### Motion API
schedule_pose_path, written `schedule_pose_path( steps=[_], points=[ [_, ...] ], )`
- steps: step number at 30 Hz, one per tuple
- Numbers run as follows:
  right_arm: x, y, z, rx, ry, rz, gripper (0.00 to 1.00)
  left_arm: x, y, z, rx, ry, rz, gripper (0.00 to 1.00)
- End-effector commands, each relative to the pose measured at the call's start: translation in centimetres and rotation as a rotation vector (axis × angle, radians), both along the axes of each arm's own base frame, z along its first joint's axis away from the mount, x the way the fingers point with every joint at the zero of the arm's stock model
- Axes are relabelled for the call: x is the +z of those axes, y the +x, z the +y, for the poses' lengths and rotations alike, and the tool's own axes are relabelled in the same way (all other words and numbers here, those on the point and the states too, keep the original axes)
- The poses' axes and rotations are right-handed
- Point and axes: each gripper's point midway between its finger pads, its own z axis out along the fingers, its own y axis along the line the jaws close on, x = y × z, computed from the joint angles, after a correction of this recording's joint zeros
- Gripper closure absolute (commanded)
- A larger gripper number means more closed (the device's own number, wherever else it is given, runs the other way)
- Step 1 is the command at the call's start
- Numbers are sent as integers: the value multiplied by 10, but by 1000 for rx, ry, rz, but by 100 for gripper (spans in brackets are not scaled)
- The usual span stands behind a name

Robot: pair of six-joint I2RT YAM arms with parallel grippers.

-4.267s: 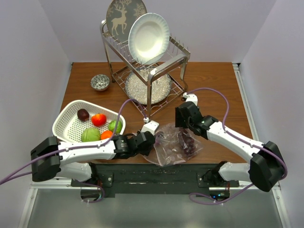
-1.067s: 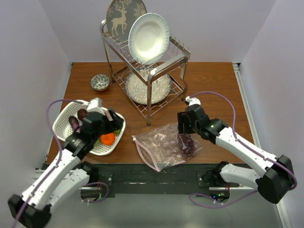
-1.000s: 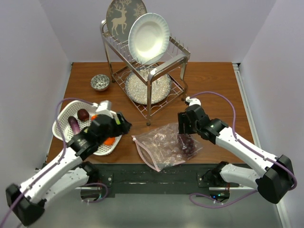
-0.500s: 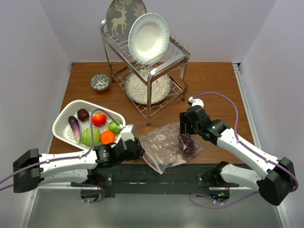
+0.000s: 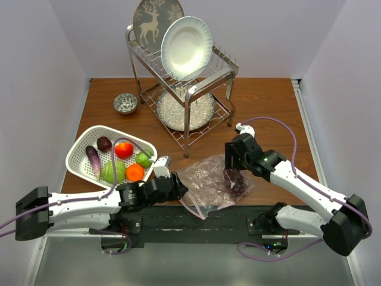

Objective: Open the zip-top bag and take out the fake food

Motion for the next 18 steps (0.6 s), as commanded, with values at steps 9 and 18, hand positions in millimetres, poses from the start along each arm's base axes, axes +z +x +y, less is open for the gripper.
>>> schedule_pose_path(
  steps=[9,18],
  points=[
    [-13,2,14,3,45,22,61,3,-3,-30,-57,-104,-9,41],
    [43,4,14,-14,93,-69,100,1,9,-37,-21,-91,-49,81]
  ],
)
